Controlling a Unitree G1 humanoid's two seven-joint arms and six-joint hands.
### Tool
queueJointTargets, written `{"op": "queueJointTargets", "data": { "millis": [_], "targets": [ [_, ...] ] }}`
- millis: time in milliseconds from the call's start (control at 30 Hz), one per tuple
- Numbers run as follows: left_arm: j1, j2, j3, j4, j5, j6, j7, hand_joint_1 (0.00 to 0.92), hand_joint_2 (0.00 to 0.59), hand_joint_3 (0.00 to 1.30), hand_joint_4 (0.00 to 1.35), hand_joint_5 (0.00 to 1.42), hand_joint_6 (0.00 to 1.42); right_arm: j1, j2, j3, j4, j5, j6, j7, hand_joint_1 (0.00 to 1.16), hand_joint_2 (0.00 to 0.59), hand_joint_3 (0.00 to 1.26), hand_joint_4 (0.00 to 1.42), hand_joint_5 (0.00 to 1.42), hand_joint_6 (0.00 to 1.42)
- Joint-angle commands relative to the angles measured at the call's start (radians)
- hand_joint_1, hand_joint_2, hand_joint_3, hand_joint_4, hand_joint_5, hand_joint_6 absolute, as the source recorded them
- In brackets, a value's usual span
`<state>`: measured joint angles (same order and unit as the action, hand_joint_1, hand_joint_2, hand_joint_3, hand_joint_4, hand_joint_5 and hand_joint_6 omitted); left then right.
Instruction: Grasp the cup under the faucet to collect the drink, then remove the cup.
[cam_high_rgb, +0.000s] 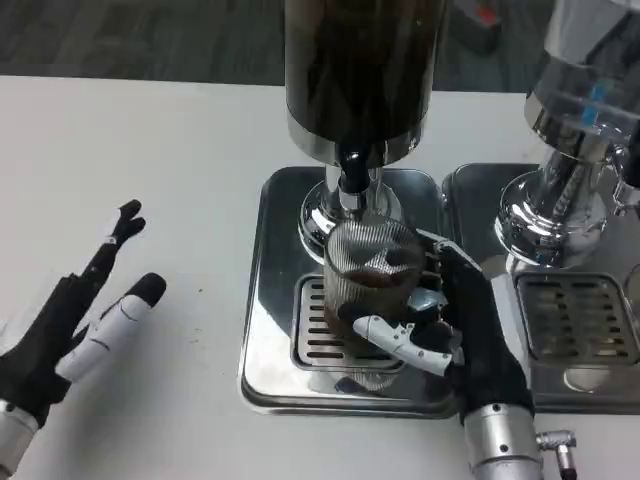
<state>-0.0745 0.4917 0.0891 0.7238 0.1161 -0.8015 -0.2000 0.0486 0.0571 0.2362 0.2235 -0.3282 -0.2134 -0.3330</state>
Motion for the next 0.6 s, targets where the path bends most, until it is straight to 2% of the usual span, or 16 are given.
{"op": "queueJointTargets", "data": {
  "millis": [33,333,600],
  "targets": [
    [-0.005,0.015,-0.025,0.005,0.057,-0.030,0.026,0.000,0.135,0.00,0.00,0.00,0.00,0.011,0.025,0.000,-0.041,-0.008,-0.034,-0.029,0.98,0.189,0.39,0.55,0.62,0.92],
    [-0.013,0.012,-0.035,0.025,0.060,-0.033,0.028,0.000,0.135,0.00,0.00,0.00,0.00,0.026,0.027,0.000,-0.062,-0.009,-0.034,-0.041,0.98,0.189,0.41,0.56,0.63,0.93],
    [-0.022,0.017,-0.047,0.031,0.085,-0.047,0.041,0.000,0.135,0.00,0.00,0.00,0.00,0.040,0.020,0.002,-0.105,-0.039,-0.019,-0.051,0.98,0.196,0.40,0.56,0.63,0.93]
  ]
}}
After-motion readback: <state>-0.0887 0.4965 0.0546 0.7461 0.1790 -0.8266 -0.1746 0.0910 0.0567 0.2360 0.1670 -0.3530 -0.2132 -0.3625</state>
